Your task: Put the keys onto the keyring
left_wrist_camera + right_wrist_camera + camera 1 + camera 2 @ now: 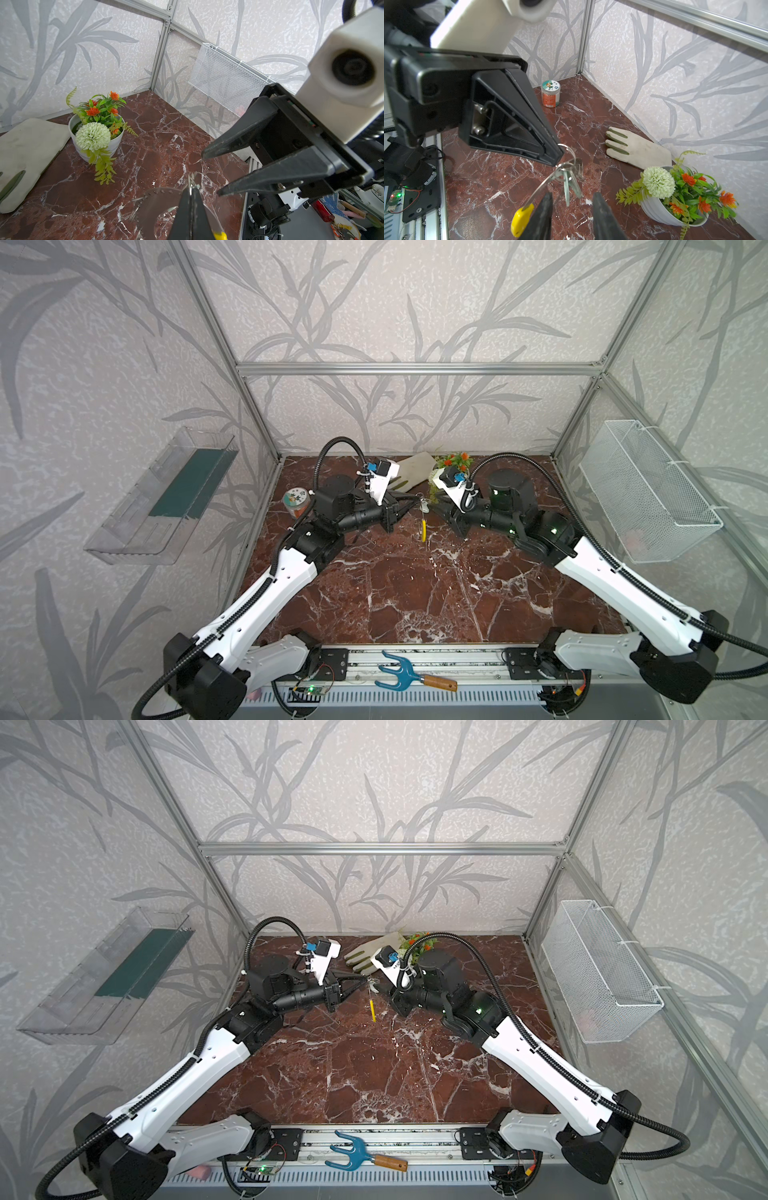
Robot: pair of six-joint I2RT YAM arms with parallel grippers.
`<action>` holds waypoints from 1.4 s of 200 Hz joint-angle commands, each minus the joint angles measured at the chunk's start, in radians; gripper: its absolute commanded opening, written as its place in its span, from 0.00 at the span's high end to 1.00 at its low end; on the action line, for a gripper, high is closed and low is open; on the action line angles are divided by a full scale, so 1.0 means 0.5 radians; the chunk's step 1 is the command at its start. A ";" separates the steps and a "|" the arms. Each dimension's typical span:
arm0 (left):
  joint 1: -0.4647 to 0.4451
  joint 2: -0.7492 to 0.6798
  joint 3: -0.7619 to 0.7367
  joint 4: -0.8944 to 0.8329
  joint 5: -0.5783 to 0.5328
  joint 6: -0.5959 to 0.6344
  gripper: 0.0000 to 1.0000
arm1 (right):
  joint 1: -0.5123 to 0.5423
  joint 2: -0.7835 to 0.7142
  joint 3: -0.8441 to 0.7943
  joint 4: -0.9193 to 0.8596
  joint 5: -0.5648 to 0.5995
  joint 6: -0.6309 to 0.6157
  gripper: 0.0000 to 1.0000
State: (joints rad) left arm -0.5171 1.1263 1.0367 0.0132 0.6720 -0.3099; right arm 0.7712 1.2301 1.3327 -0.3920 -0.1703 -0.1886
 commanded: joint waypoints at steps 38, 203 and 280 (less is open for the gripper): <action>-0.013 -0.078 0.001 0.082 0.032 -0.023 1.00 | 0.001 0.112 0.077 -0.032 -0.101 -0.027 0.68; -0.020 -0.049 0.053 0.140 0.042 -0.076 1.00 | 0.001 0.137 -0.024 -0.106 -0.334 -0.055 0.96; -0.018 -0.044 0.041 0.127 0.027 -0.070 1.00 | -0.167 -0.049 -0.207 0.194 -0.393 0.308 0.77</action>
State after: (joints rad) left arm -0.5228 1.1160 1.0367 0.0368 0.6815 -0.3439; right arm 0.7383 1.2709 1.2648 -0.3874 -0.3050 -0.1421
